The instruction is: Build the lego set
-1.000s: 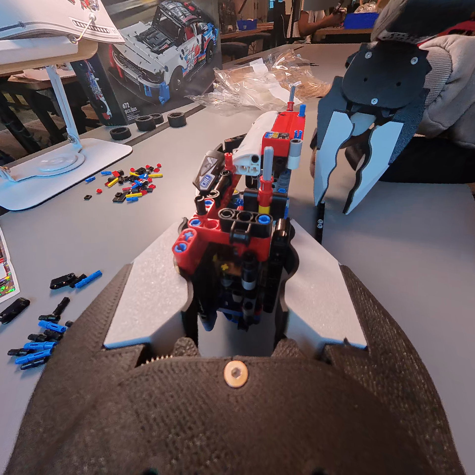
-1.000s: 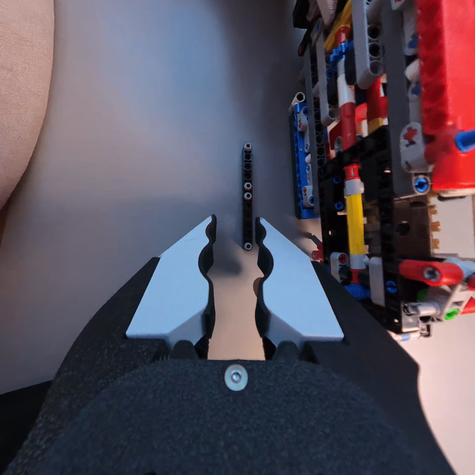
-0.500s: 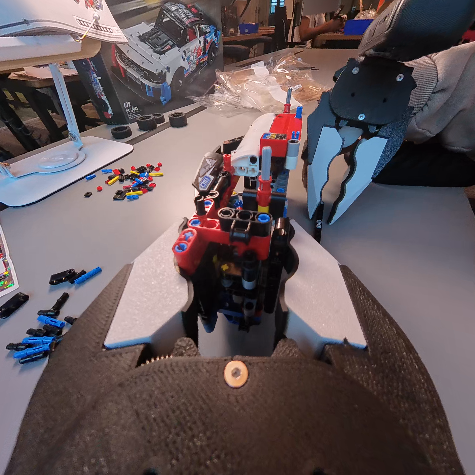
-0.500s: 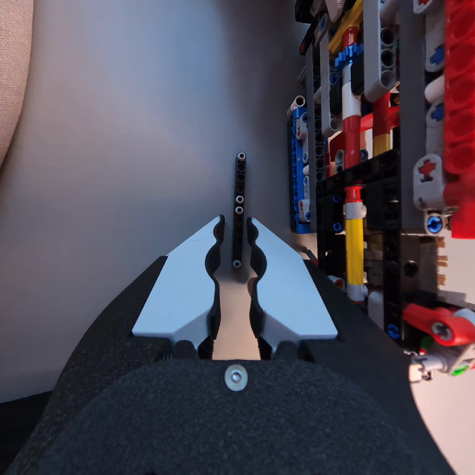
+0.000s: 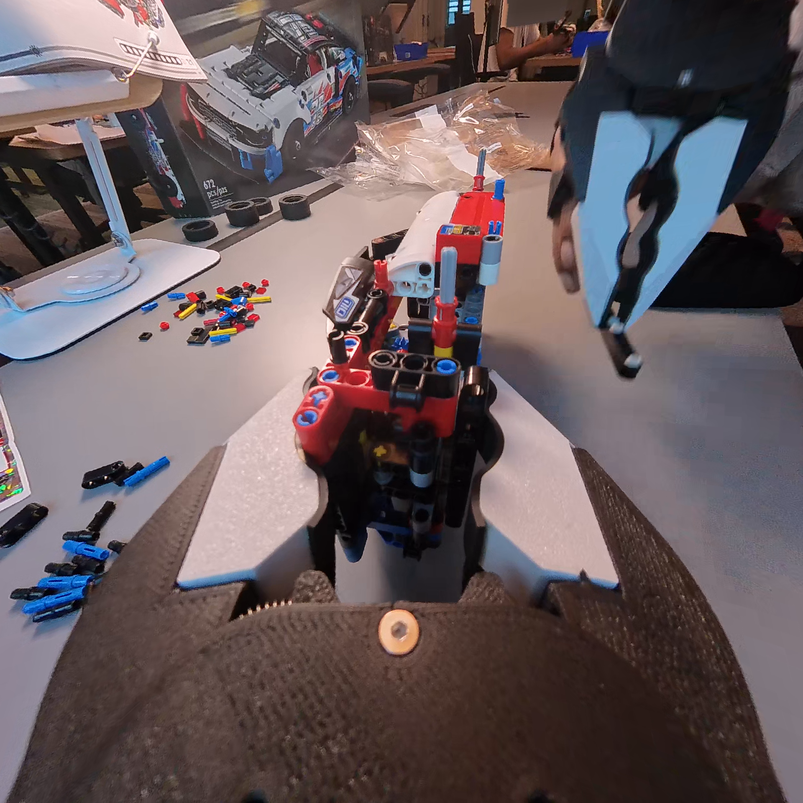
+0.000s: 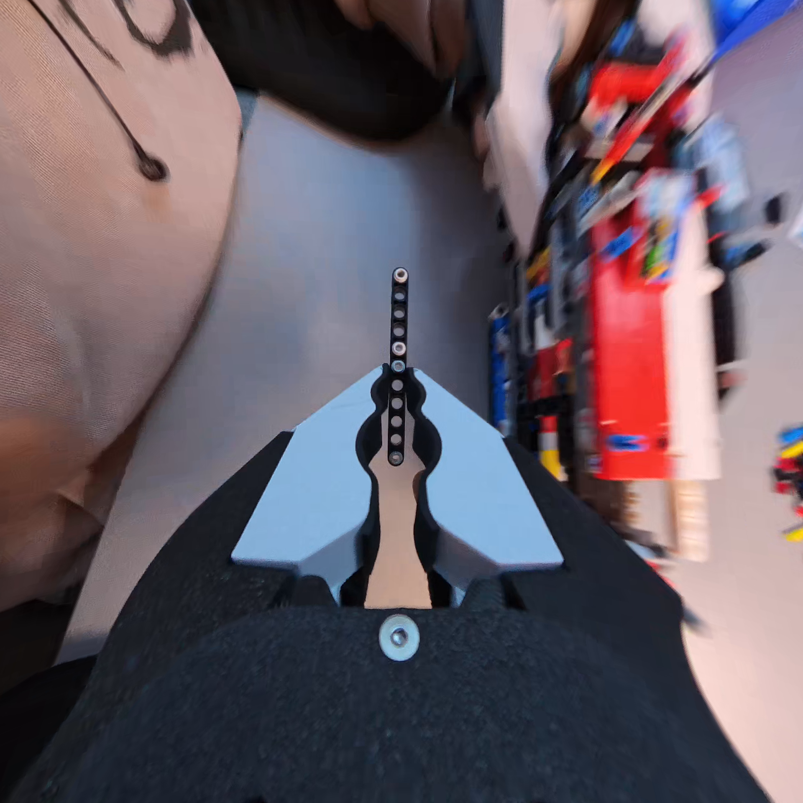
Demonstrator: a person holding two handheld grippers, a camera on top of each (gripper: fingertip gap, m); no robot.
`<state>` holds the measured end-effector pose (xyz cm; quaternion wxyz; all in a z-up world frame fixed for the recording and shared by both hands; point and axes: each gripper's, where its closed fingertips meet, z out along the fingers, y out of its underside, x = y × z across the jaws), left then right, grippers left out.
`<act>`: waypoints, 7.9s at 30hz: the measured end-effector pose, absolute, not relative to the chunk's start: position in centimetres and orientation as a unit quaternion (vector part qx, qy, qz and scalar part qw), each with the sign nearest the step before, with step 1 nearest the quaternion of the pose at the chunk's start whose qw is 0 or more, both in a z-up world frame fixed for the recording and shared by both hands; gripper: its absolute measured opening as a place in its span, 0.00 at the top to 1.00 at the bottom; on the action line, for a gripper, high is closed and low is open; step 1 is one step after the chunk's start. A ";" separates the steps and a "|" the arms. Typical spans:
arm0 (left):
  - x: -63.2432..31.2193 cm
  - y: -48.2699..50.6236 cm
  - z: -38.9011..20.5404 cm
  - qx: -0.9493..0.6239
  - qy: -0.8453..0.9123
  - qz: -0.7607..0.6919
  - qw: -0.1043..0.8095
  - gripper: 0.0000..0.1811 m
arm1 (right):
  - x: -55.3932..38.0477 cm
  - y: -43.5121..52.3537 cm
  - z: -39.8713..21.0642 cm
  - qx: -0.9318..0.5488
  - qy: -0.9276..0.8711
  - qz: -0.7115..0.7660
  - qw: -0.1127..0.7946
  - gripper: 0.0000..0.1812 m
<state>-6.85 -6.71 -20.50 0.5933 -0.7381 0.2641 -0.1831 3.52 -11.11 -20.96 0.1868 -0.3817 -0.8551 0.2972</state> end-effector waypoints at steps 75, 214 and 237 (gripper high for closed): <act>-6.3 -7.2 -20.5 -0.741 0.267 -0.202 0.582 0.63 | -1.8 -7.2 -15.6 -0.387 -0.900 0.179 0.095 0.98; -5.9 -7.4 -20.6 -0.738 0.265 -0.211 0.584 0.64 | 2.5 -3.6 -15.5 -0.369 -0.865 0.267 0.212 0.95; -6.1 -7.2 -20.6 -0.747 0.252 -0.219 0.575 0.64 | 2.5 -3.4 -16.3 -0.398 -0.876 0.242 0.129 0.98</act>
